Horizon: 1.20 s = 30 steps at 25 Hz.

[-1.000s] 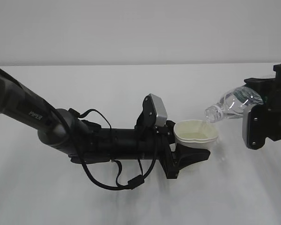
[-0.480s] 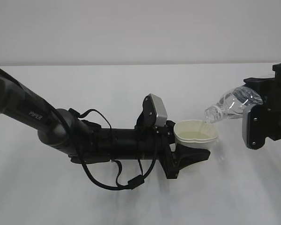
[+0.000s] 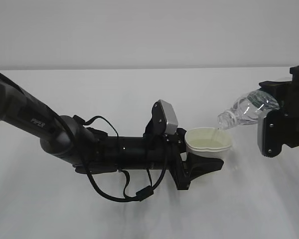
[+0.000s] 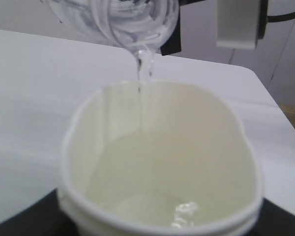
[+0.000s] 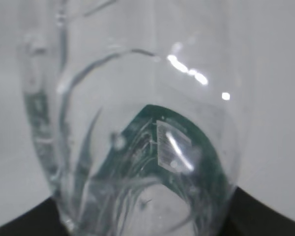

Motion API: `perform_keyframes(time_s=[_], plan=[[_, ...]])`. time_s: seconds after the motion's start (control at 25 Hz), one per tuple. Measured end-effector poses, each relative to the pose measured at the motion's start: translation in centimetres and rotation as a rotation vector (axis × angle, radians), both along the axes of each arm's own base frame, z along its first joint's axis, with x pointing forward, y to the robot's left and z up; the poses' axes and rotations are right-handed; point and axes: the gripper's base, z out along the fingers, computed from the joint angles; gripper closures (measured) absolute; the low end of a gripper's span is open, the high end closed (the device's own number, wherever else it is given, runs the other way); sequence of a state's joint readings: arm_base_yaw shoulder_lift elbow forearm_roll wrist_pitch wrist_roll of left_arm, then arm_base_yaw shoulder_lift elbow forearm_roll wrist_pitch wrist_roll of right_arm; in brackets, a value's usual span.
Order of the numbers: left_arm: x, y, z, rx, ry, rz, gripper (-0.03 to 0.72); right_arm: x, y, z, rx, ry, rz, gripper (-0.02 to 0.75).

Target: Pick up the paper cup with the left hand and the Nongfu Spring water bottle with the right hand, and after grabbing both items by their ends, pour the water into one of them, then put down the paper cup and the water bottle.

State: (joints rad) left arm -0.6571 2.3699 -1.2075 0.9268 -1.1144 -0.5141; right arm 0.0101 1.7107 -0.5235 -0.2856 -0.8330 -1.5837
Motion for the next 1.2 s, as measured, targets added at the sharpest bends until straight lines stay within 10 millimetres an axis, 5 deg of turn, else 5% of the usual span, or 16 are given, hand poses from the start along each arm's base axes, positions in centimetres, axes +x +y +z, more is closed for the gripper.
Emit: perform_keyframes(time_s=[1.2], plan=[[0.43,-0.19,0.22,-0.001,-0.008,0.016,0.258,-0.04,0.14,-0.02,0.029,0.009,0.008,0.363]])
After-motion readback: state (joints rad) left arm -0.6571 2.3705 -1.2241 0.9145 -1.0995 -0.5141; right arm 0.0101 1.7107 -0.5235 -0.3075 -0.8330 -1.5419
